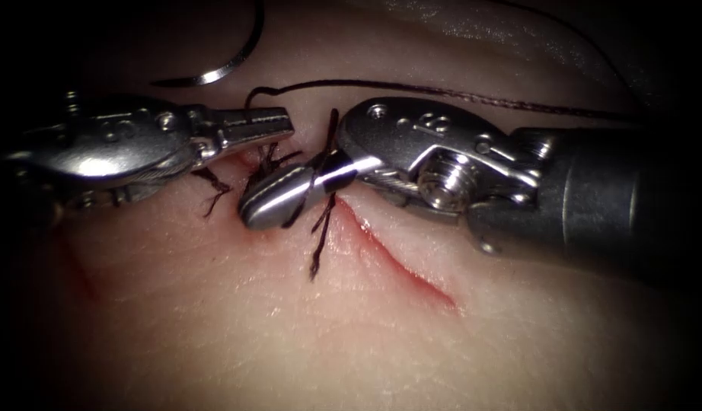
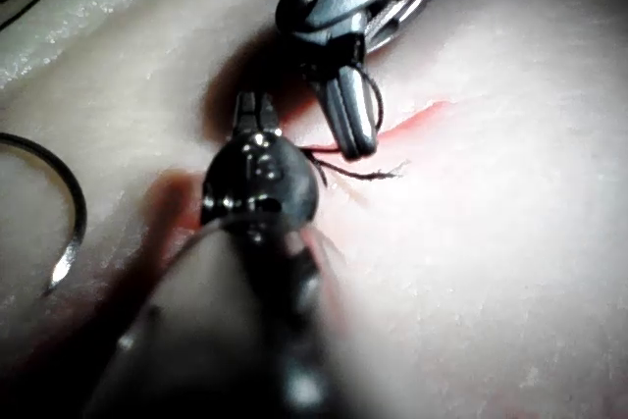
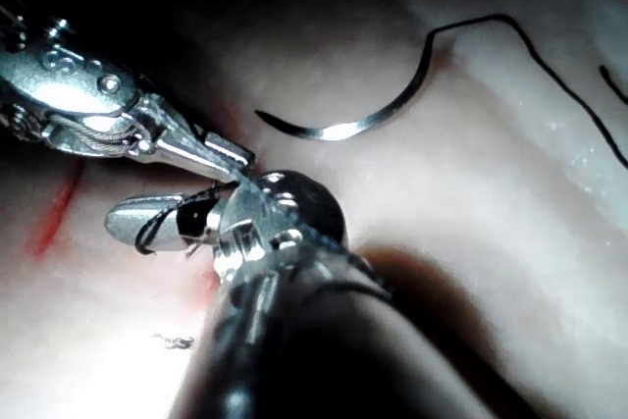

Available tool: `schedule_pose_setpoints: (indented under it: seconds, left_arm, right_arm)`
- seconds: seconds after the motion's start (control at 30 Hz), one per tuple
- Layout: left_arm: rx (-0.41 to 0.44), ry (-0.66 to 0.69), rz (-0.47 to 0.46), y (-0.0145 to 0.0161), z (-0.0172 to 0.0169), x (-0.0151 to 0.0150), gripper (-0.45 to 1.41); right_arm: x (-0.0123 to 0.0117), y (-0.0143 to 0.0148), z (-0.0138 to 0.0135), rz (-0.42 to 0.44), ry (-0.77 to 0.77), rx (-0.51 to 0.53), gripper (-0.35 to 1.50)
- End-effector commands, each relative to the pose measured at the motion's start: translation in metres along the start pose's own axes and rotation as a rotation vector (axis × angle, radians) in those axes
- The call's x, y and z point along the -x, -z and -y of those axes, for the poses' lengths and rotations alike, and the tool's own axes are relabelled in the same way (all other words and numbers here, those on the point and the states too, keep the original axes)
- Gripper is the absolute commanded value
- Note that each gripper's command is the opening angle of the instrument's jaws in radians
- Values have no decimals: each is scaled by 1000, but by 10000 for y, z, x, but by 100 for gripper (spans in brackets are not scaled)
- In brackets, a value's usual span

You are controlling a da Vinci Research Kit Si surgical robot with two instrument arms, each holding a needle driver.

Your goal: Wound Closure

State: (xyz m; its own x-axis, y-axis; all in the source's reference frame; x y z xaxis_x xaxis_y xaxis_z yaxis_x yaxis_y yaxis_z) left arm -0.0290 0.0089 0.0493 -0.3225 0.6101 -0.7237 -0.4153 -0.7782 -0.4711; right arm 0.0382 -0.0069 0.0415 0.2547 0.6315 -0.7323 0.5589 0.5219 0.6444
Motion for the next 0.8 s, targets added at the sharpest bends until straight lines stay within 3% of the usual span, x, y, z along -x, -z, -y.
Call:
schedule_pose_setpoints:
  seconds: [0.03, 0.4, 0.47, 0.67, 0.73, 0.8]
  left_arm:
    - [1, 3, 1, -5, 0, 3, -45]
    - [2, 13, 5, 2, -2, -7, -45]
    - [2, 13, 5, 2, -3, -6, -45]
    - [2, 13, 5, 2, -3, -6, -45]
    - [1, 12, 5, 2, -3, -6, -45]
    - [1, 11, 4, 2, -4, -4, -45]
  right_arm:
    - [-1, -10, -5, 29, 12, -26, -35]
    - [13, -20, 3, 321, 167, -127, -33]
    - [15, -19, 4, 385, 188, -149, 7]
    - [20, -14, 6, 510, 201, -137, 86]
    - [22, -13, 6, 557, 214, -122, 103]
    - [22, -12, 5, 597, 234, -112, 104]
